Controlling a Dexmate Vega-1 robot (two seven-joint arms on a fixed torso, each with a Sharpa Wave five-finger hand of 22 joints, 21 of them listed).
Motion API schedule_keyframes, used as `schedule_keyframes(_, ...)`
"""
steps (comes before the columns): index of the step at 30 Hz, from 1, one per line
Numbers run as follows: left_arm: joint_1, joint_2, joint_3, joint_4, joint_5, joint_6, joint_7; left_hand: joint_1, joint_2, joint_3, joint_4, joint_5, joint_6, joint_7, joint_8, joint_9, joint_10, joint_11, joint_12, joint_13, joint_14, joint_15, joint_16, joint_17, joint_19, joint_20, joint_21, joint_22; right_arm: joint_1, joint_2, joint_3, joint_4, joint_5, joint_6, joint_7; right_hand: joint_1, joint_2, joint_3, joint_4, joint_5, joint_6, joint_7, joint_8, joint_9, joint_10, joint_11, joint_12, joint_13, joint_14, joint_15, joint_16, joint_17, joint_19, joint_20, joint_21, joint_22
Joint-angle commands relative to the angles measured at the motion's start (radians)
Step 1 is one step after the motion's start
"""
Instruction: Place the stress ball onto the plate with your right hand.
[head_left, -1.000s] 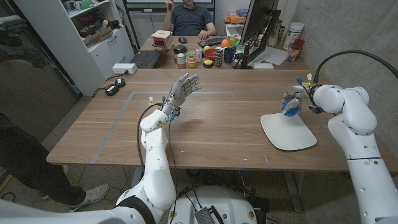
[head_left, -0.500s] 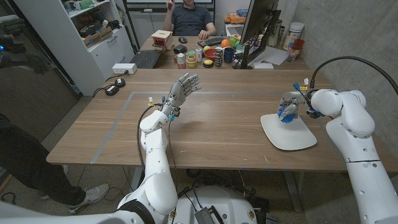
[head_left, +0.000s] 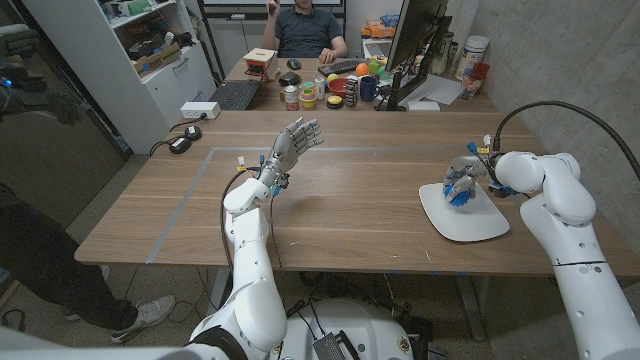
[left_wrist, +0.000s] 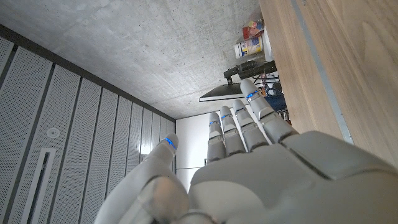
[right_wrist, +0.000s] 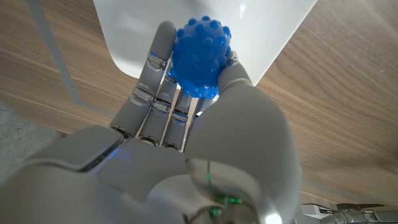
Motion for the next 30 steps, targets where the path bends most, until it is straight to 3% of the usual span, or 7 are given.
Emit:
schedule_keyframes(1, 0.008, -0.001, 0.005, -0.014, -0.002, 0.005, 0.001, -0.009, 0.004, -0.005, 0.003, 0.006, 0.003, 0.002, 0.006, 0.004, 0.003, 0.002, 0.004, 0.004, -0.002, -0.019, 0.003, 0.003, 0.010, -0.006, -0.004, 0.003, -0.003, -0.003, -0.011, 0.024, -0.004, -0.005, -0.011, 0.152, 0.151, 0.008, 0.010, 0.007, 0.034, 0.033, 0.005, 0.003, 0.013, -0.004, 0.003, 0.003, 0.167, -0.220, -0.006, 0.002, -0.049, -0.147, 0.008, 0.001)
schedule_keyframes(14, 0.008, 0.000, 0.006, -0.011, -0.003, 0.008, 0.002, -0.009, 0.004, -0.006, 0.003, 0.006, 0.004, 0.003, 0.007, 0.004, 0.003, 0.004, 0.004, 0.004, -0.002, -0.018, 0.003, 0.003, 0.012, -0.005, -0.007, 0.003, 0.000, -0.012, -0.030, 0.032, -0.028, -0.015, 0.002, 0.147, 0.148, 0.006, 0.015, 0.006, 0.026, 0.031, 0.001, 0.003, 0.011, -0.005, 0.002, 0.004, 0.169, -0.219, -0.010, 0.003, -0.052, -0.146, 0.015, -0.007)
schedule_keyframes(27, -0.002, 0.007, 0.002, 0.004, -0.007, 0.002, 0.002, -0.010, 0.005, -0.007, 0.003, 0.006, 0.006, 0.003, 0.008, 0.004, 0.004, 0.005, 0.005, 0.004, -0.003, -0.018, 0.003, 0.003, 0.012, -0.005, -0.010, 0.004, 0.020, -0.020, -0.053, 0.042, -0.054, -0.029, 0.040, 0.127, 0.133, -0.008, 0.024, 0.004, -0.035, 0.012, -0.033, -0.006, -0.027, 0.000, -0.019, -0.008, 0.131, -0.220, -0.055, -0.025, -0.072, -0.144, 0.022, -0.022)
schedule_keyframes(30, -0.005, 0.008, 0.001, 0.009, -0.007, 0.002, 0.002, -0.010, 0.005, -0.008, 0.003, 0.006, 0.006, 0.003, 0.008, 0.004, 0.004, 0.004, 0.005, 0.004, -0.002, -0.018, 0.003, 0.003, 0.013, -0.004, -0.010, 0.004, 0.028, -0.021, -0.059, 0.045, -0.060, -0.035, 0.056, 0.116, 0.130, -0.014, 0.029, 0.004, -0.079, 0.002, -0.056, -0.012, -0.042, -0.002, -0.027, -0.015, 0.121, -0.219, -0.071, -0.037, -0.079, -0.144, 0.027, -0.027)
